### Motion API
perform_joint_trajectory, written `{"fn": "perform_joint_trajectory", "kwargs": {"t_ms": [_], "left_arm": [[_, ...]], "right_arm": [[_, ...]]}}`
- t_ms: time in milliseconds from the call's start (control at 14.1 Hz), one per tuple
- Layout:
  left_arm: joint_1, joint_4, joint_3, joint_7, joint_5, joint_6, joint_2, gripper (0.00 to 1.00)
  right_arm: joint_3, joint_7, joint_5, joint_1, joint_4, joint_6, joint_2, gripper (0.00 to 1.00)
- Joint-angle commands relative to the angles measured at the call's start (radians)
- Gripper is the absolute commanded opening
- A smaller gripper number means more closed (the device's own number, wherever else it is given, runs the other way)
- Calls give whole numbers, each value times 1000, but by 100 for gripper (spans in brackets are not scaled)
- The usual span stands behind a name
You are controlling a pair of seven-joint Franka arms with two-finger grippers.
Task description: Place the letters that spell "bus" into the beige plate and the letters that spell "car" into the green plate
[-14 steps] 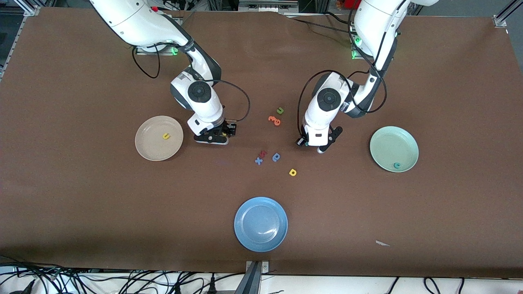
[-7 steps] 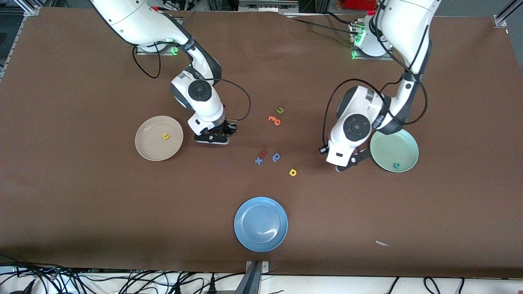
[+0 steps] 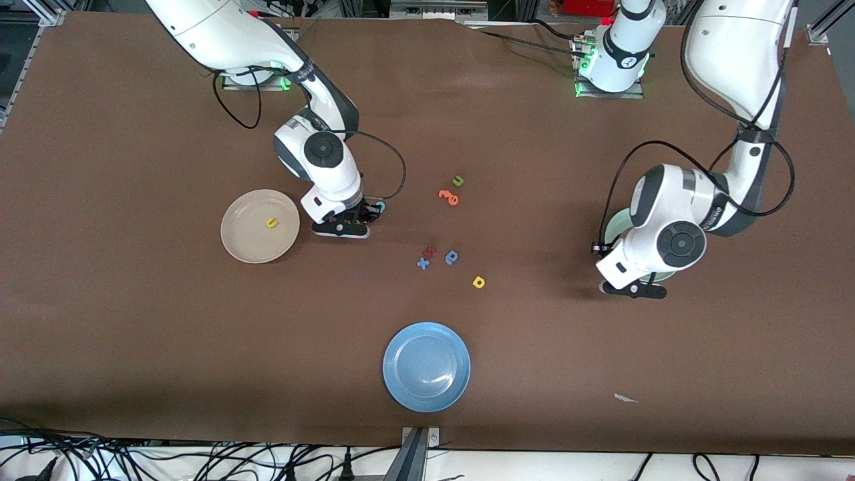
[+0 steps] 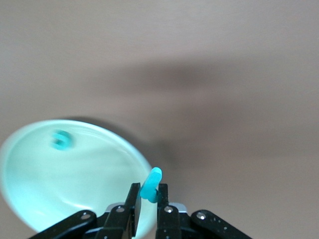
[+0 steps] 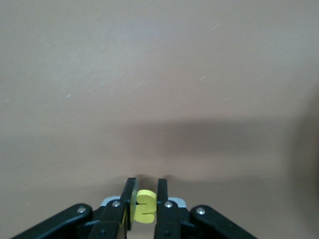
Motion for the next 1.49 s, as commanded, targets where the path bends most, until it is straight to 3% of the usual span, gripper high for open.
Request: {"fn": "perform_joint_trajectory", "kwargs": {"t_ms": [0,142,213,284,355,639,710,851,922,1135,1277,1419], "left_arm": [[34,3,-14,109,96,-14,-1,0],[39,2,-14,167,133,-14,28,2],[53,2,-14,197,142,-12,39,19],[63,3,-16,267,142,-12,43,68],[63,6,-16,345,130,-14,45,100],[56,37,-17,238,13,-21,43,100],[54,46,-23,196,-19,-21,43,100],[19,78,-27,-8,-185,-12,54,100],[-27,98,-25,-156,-235,-12,74,100],[-123,202,-27,-485,-266,26,147,100],[-177,212,-27,-623,-304,110,163,100],[-231,197,-27,-757,-307,236,169,100]], "right_arm": [[5,-136,-3,-71,-18,-99,-100,0],[5,-265,-1,-137,-51,-118,-150,0],[5,-329,-1,-170,-74,-118,-167,0],[6,-392,-1,-209,-97,-116,-184,0],[6,-447,-1,-247,-116,-116,-197,0],[9,-520,-1,-306,-154,-110,-220,3],[9,-516,0,-306,-154,-109,-218,39],[9,-506,0,-306,-156,-109,-218,91],[9,-505,0,-306,-159,-109,-220,100],[11,-505,0,-306,-157,-110,-221,100],[16,-502,5,-306,-157,-109,-221,100],[49,-476,110,-304,-157,-103,-218,100]]}}
